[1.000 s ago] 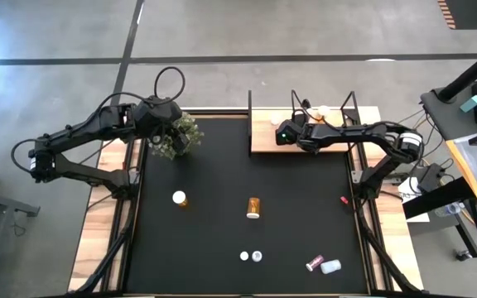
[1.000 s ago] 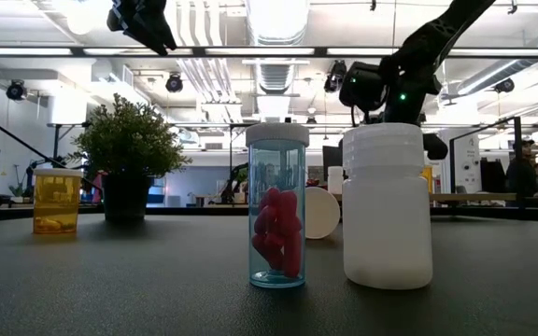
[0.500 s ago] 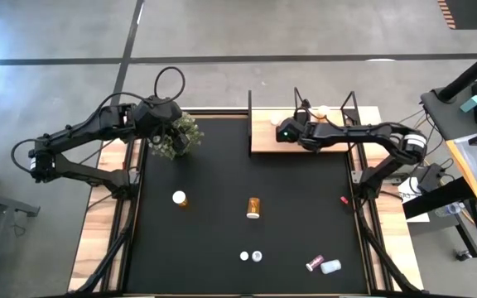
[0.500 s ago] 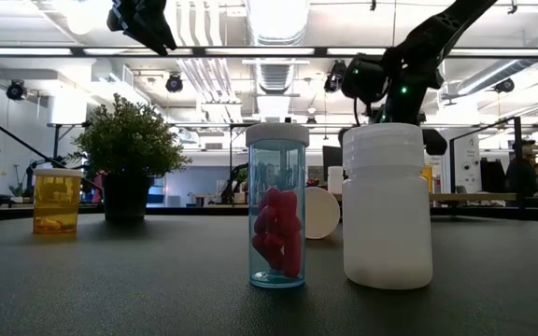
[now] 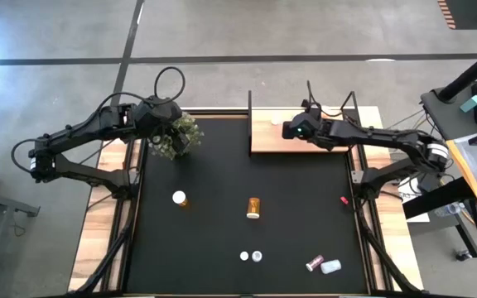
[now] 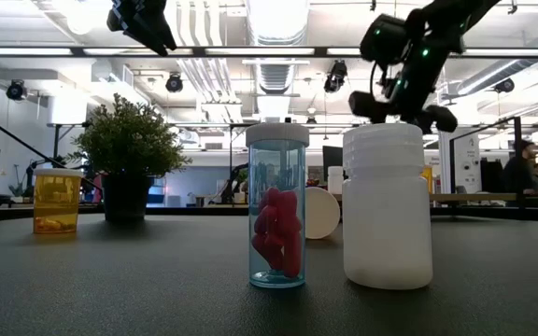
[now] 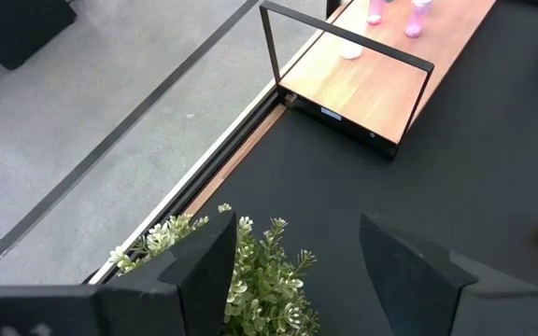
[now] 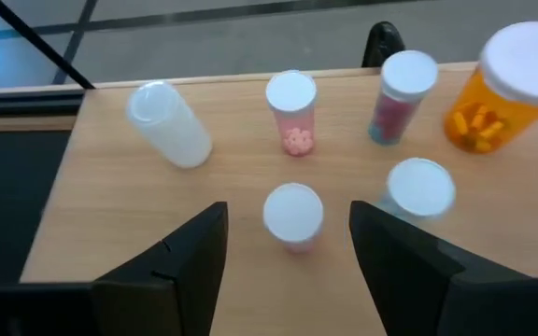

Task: Pick and place medicine bottles onto shelf by color
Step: Put the left orange pill bottle on the shelf aligned with the other orange pill bottle

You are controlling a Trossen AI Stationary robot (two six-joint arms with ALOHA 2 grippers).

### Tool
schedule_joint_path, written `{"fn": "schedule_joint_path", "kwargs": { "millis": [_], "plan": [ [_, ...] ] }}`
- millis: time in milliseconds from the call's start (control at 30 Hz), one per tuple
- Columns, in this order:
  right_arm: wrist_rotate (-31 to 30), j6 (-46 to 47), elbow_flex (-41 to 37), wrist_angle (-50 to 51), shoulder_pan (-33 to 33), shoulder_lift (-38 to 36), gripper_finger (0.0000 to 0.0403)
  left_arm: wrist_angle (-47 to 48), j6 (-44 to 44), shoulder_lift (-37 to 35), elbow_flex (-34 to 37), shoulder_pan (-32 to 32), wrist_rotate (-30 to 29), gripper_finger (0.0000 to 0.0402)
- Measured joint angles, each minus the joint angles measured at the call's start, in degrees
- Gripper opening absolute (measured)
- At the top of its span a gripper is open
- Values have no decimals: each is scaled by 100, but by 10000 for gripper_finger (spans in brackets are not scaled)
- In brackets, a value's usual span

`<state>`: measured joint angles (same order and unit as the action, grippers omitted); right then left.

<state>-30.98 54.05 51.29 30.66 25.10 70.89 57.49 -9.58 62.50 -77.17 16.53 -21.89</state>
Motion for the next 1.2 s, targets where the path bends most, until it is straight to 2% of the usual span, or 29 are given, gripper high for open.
{"fn": "schedule_joint_path", "kwargs": {
  "millis": [300, 467, 600, 667, 800, 933, 1200],
  "plan": [
    [2, 86, 7, 47, -531, -696, 217, 0, 0, 0, 0, 0, 0, 211],
    [1, 154, 7, 32, -1204, -863, 217, 2, -8, 0, 0, 0, 88, 211],
    [-20, 145, 7, -75, -1758, -846, 217, -2, -161, 0, 14, 0, 496, 211],
    [-33, 19, 7, -263, -1981, -790, 217, -4, -420, 0, 62, -8, 780, 211],
    [-39, -794, 7, -671, -2307, -696, 217, 6, -1022, 0, 252, -78, 1333, 211],
    [-2, -1383, 7, -813, -2510, -723, 217, -9, -1641, 0, 508, -293, 1416, 211],
    [295, -1561, 7, -568, -2752, -930, 217, 9, -3622, 13, 1200, -1189, 1847, 211]
  ]
}}
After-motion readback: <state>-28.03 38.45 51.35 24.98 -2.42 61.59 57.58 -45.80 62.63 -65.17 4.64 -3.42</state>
